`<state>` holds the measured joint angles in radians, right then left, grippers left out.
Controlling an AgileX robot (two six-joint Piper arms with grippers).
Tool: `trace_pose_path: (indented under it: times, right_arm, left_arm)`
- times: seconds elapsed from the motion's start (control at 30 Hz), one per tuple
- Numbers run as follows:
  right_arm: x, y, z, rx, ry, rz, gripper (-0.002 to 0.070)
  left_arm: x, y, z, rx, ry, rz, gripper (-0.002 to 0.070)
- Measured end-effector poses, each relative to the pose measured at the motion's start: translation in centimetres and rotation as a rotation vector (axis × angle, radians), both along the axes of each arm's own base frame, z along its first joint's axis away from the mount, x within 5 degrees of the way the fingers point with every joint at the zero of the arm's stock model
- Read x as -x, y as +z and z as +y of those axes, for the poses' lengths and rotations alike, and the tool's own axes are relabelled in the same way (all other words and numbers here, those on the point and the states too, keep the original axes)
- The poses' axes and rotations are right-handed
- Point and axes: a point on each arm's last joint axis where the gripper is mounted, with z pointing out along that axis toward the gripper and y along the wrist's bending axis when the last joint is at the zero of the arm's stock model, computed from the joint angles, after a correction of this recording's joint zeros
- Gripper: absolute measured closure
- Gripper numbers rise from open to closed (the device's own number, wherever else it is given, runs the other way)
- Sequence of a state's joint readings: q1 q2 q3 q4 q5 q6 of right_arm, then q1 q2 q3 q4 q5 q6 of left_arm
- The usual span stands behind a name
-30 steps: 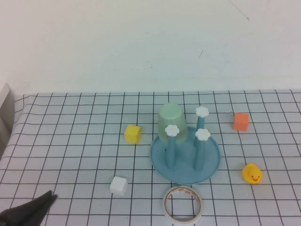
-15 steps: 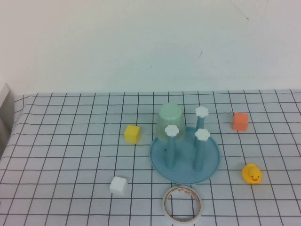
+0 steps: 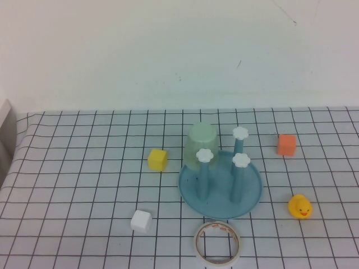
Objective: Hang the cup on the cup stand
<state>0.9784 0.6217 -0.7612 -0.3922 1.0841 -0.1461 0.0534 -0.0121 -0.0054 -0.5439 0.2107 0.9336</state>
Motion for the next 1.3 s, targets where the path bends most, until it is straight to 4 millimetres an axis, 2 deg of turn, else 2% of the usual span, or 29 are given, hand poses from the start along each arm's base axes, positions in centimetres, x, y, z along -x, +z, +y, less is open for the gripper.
trace_pose_path:
  times: [0.3,0.47,0.6,0.73,0.97,1.3]
  right_arm:
    - [0.0,0.0,0.0,0.0,0.0,0.0,0.0678]
    - [0.0,0.0,0.0,0.0,0.0,0.0,0.0678]
    - [0.0,0.0,0.0,0.0,0.0,0.0,0.0678]
    - [0.0,0.0,0.0,0.0,0.0,0.0,0.0678]
    - [0.0,0.0,0.0,0.0,0.0,0.0,0.0678]
    - [0.0,0.0,0.0,0.0,0.0,0.0,0.0678]
  left_arm:
    - [0.2,-2.0,-0.3,0.128,-0.014,0.169,0.0675]
    - [0.3,-2.0,-0.3,0.177,0.005,0.194,0.0675]
    - [0.3,-2.0,0.1,0.286,0.071,0.197,0.0675]
    - [0.3,-2.1,0.6,0.294,0.128,0.196,0.0675]
    - [0.3,-2.1,0.4,0.264,0.062,0.205,0.0675]
    - [0.3,-2.1,0.3,0.379,0.076,0.214,0.0675]
